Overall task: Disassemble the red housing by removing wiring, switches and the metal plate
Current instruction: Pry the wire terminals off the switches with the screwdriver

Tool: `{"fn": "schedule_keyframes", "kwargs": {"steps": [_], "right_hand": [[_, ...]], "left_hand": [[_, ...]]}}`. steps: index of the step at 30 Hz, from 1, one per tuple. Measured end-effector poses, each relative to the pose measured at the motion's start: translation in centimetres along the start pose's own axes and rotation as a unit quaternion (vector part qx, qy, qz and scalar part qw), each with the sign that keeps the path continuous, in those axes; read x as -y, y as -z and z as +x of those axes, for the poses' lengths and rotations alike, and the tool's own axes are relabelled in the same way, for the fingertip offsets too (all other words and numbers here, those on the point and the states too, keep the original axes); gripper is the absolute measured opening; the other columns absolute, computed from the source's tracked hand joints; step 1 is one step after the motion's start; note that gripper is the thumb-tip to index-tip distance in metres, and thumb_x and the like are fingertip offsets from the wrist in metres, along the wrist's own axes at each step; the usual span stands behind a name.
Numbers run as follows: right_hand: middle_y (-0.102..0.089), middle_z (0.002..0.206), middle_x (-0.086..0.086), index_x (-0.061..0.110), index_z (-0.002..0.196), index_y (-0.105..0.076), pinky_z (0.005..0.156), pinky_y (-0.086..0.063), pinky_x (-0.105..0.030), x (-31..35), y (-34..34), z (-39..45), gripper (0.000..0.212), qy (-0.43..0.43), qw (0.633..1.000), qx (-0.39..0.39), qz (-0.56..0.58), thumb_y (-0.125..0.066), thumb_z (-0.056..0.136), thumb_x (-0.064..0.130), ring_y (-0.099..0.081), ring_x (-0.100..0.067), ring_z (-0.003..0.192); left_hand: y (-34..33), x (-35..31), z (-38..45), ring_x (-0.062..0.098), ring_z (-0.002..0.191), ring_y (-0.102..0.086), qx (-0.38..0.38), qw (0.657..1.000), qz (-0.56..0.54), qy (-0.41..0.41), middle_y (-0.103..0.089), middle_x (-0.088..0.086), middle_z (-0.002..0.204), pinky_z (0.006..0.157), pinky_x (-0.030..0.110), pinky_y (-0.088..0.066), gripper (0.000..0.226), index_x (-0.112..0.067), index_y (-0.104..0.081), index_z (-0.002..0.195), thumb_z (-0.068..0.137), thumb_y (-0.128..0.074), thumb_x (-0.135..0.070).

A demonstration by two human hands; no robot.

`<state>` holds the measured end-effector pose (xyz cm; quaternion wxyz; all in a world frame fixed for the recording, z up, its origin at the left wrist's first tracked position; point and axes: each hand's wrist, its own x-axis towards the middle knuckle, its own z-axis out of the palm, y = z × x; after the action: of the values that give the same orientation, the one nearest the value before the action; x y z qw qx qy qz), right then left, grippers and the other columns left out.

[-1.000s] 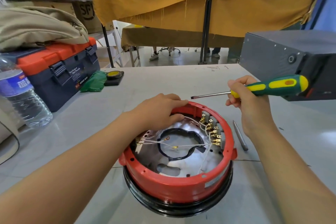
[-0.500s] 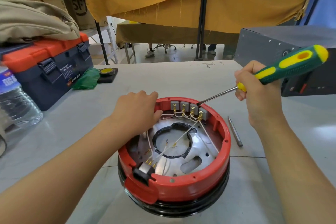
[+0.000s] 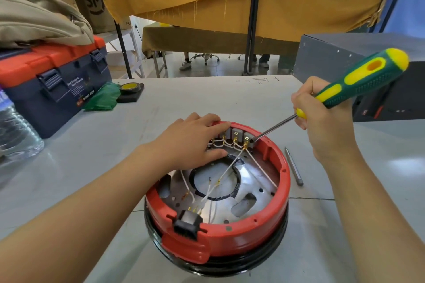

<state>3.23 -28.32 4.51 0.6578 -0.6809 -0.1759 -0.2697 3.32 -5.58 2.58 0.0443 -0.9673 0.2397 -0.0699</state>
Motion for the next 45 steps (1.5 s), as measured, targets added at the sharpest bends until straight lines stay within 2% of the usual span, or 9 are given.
{"fn": "schedule_keyframes", "kwargs": {"steps": [7, 9, 12, 17, 22, 30, 33, 38, 45], "right_hand": [[-0.035, 0.051, 0.001, -0.008, 0.066, -0.042, 0.049, -0.030, -0.016, -0.2, -0.3, -0.3, 0.026, 0.042, 0.994, 0.031, -0.095, -0.053, 0.075, 0.014, -0.034, -0.011, 0.051], [-0.037, 0.052, -0.001, -0.006, 0.066, -0.044, 0.050, -0.031, -0.017, -0.1, -0.4, -0.4, 0.025, 0.047, 0.992, 0.040, -0.111, -0.054, 0.076, 0.015, -0.035, -0.010, 0.051], [-0.041, 0.049, 0.007, -0.002, 0.066, -0.046, 0.051, -0.033, -0.015, -0.1, -0.5, -0.5, 0.023, 0.041, 0.990, 0.053, -0.121, -0.055, 0.076, 0.017, -0.038, -0.007, 0.049], [-0.046, 0.050, 0.013, 0.010, 0.064, -0.047, 0.051, -0.034, -0.010, -0.1, -0.4, -0.6, 0.019, 0.040, 0.986, 0.071, -0.145, -0.057, 0.079, 0.017, -0.043, -0.005, 0.051], [-0.046, 0.050, 0.013, 0.013, 0.064, -0.045, 0.052, -0.033, -0.009, 0.1, -0.2, -0.5, 0.019, 0.041, 0.984, 0.097, -0.142, -0.056, 0.078, 0.020, -0.043, -0.004, 0.051], [-0.037, 0.050, 0.007, 0.016, 0.060, -0.042, 0.052, -0.034, -0.024, -0.8, 0.2, 0.1, 0.021, -0.023, 0.993, 0.089, -0.079, -0.055, 0.076, 0.021, -0.037, -0.014, 0.052], [-0.035, 0.047, 0.009, 0.023, 0.053, -0.043, 0.047, -0.033, -0.021, -1.2, 0.4, 0.3, 0.026, -0.056, 0.995, 0.072, -0.034, -0.054, 0.076, 0.019, -0.033, -0.010, 0.046], [-0.032, 0.047, 0.008, 0.023, 0.050, -0.040, 0.045, -0.031, -0.018, -2.0, 0.4, 0.4, 0.029, -0.100, 0.993, 0.052, 0.025, -0.054, 0.074, 0.016, -0.031, -0.011, 0.043], [-0.037, 0.047, 0.006, 0.020, 0.055, -0.044, 0.046, -0.033, -0.021, -1.4, 0.2, 0.3, 0.024, -0.037, 0.997, 0.071, -0.020, -0.056, 0.076, 0.017, -0.034, -0.013, 0.047]], "left_hand": [[-0.7, -0.7, 0.1, 0.026, 0.115, -0.043, -0.047, 0.998, -0.013, 0.048, -0.039, -0.001, 0.137, 0.093, 0.039, -0.042, 0.062, -0.032, -0.029, 0.143, 0.088, -0.042, -0.060], [-0.9, -0.8, 0.1, 0.024, 0.116, -0.043, -0.057, 0.996, -0.045, 0.042, -0.040, 0.000, 0.135, 0.096, 0.036, -0.039, 0.061, -0.030, -0.032, 0.142, 0.088, -0.045, -0.056], [-1.0, -0.5, -0.1, 0.020, 0.121, -0.039, -0.062, 0.993, -0.098, 0.025, -0.038, 0.000, 0.137, 0.102, 0.033, -0.035, 0.062, -0.026, -0.034, 0.142, 0.088, -0.049, -0.052], [-0.9, -0.5, -0.2, 0.017, 0.136, -0.029, -0.054, 0.989, -0.137, 0.010, -0.029, -0.003, 0.151, 0.111, 0.035, -0.026, 0.067, -0.021, -0.032, 0.145, 0.088, -0.054, -0.048], [-0.6, -0.7, -0.2, 0.016, 0.138, -0.029, -0.052, 0.987, -0.154, 0.005, -0.030, -0.003, 0.152, 0.113, 0.034, -0.024, 0.069, -0.020, -0.032, 0.146, 0.087, -0.058, -0.044], [-0.5, -0.8, -0.4, 0.017, 0.137, -0.031, -0.052, 0.986, -0.158, -0.007, -0.033, -0.003, 0.150, 0.111, 0.037, -0.027, 0.063, -0.028, -0.037, 0.141, 0.085, -0.061, -0.042], [-0.5, -0.8, -0.4, 0.017, 0.138, -0.030, -0.053, 0.986, -0.156, -0.007, -0.033, -0.003, 0.150, 0.111, 0.037, -0.027, 0.062, -0.029, -0.038, 0.140, 0.085, -0.062, -0.042], [-0.5, -0.8, -0.4, 0.017, 0.137, -0.031, -0.054, 0.986, -0.159, -0.010, -0.035, -0.004, 0.148, 0.110, 0.038, -0.028, 0.057, -0.030, -0.042, 0.135, 0.084, -0.063, -0.041], [-0.6, -0.8, -0.4, 0.016, 0.134, -0.033, -0.056, 0.985, -0.164, -0.010, -0.036, -0.007, 0.147, 0.109, 0.036, -0.029, 0.049, -0.031, -0.046, 0.129, 0.084, -0.063, -0.041]]}}
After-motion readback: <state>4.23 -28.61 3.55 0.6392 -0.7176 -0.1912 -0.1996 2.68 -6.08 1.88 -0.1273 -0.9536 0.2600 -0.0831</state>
